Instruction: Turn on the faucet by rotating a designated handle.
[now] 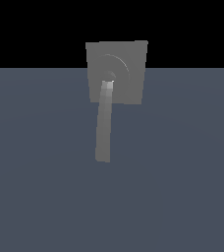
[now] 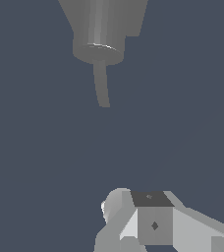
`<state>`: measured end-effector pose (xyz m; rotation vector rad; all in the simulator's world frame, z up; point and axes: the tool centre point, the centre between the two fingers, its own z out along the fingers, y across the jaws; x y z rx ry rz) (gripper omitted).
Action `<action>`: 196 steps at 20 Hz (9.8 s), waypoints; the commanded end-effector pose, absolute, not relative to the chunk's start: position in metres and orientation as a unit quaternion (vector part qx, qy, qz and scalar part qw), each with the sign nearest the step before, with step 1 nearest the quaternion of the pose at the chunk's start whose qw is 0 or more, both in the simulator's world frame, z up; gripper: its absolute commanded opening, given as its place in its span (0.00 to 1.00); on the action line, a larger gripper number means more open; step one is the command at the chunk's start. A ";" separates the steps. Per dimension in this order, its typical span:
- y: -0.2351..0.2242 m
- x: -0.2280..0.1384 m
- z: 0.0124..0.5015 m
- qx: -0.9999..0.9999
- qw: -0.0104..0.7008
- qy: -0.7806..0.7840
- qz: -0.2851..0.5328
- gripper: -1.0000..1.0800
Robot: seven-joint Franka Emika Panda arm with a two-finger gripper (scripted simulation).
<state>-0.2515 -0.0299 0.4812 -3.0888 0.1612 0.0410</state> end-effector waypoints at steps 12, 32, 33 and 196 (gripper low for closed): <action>-0.030 -0.246 0.501 -0.995 -0.085 -0.030 -0.033 0.00; 0.029 -0.226 0.595 -0.787 -0.525 -0.322 -0.034 0.00; 0.036 -0.225 0.599 -0.768 -0.545 -0.335 -0.026 0.00; -0.135 -0.155 0.187 0.711 0.034 -0.090 0.697 0.00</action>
